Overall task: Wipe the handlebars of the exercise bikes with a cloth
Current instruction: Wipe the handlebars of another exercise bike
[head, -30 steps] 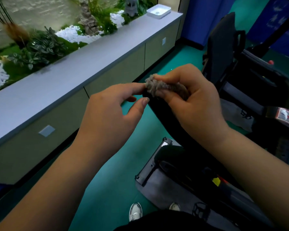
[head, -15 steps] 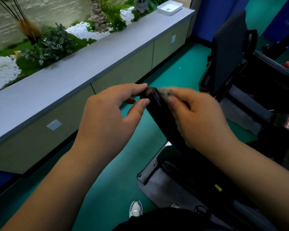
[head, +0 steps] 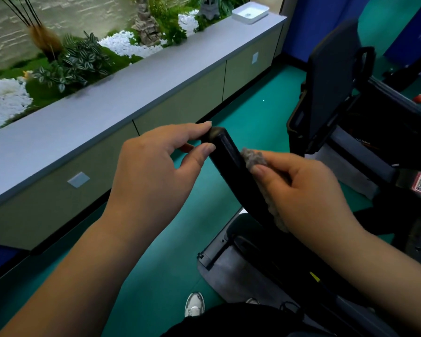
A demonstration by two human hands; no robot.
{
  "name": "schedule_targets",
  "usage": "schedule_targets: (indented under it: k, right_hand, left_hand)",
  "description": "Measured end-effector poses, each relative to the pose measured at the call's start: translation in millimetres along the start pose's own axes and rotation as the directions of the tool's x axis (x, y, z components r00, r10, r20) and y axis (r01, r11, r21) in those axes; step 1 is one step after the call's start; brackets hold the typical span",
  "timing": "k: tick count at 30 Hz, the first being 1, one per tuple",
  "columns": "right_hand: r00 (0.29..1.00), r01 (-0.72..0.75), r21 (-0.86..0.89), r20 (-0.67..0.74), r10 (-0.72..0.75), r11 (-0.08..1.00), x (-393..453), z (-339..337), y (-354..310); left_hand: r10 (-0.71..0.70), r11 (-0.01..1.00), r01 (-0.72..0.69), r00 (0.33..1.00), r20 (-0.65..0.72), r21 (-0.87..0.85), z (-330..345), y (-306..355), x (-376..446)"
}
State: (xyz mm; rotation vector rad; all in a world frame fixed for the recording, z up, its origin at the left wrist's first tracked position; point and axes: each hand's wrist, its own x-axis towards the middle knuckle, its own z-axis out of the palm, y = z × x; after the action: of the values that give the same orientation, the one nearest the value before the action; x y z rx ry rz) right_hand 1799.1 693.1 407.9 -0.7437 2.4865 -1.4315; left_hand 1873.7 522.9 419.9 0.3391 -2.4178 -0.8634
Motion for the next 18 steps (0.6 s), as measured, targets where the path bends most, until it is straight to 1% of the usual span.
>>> schedule_targets:
  k: [1, 3, 5, 7, 8, 10, 12, 14, 18]
  right_hand:
    - [1.000, 0.004, -0.024, -0.002, -0.004, 1.000, -1.5, -1.0, 0.8]
    - [0.998, 0.037, -0.001, -0.045, -0.037, 0.999, 5.5, 3.8, -3.8]
    - [0.980, 0.142, 0.015, -0.141, -0.138, 0.990, 17.4, 14.6, -10.7]
    - [0.943, 0.254, -0.023, -0.218, -0.253, 0.967, 24.1, 21.6, -11.7]
    - [0.922, 0.305, -0.068, -0.227, -0.312, 0.950, 22.8, 21.2, -8.0]
    - [0.898, 0.369, -0.158, -0.194, -0.395, 0.916, 9.9, 14.0, 4.2]
    - [0.893, 0.387, -0.212, -0.157, -0.422, 0.897, -8.6, 5.1, 15.1]
    - [0.868, 0.424, -0.251, -0.162, -0.470, 0.870, -17.1, 3.5, 18.2]
    - [0.754, 0.570, -0.291, -0.184, -0.630, 0.768, 4.9, 20.6, -4.6]
  left_hand:
    - [0.001, 1.000, -0.001, 1.000, -0.007, -0.006, 0.6, -0.2, 0.1]
    - [0.003, 1.000, -0.003, 1.000, -0.016, -0.017, 1.9, -0.5, 0.4]
    - [0.009, 1.000, -0.010, 1.000, -0.023, -0.010, 2.2, -0.5, 0.3]
    - [0.012, 1.000, -0.012, 1.000, -0.019, -0.007, 1.4, -1.3, -0.3]
    - [0.009, 1.000, -0.009, 1.000, -0.010, -0.011, 0.4, -2.1, -1.1]
    - [-0.009, 1.000, 0.009, 1.000, 0.020, -0.028, -1.6, -4.5, -2.5]
    - [-0.030, 0.998, 0.033, 0.998, 0.051, -0.047, -2.4, -7.2, -3.9]
    - [-0.047, 0.997, 0.050, 0.997, 0.056, -0.058, -2.1, -8.4, -4.2]
    - [-0.038, 0.998, 0.041, 0.998, 0.054, -0.057, -2.5, -6.2, -2.5]
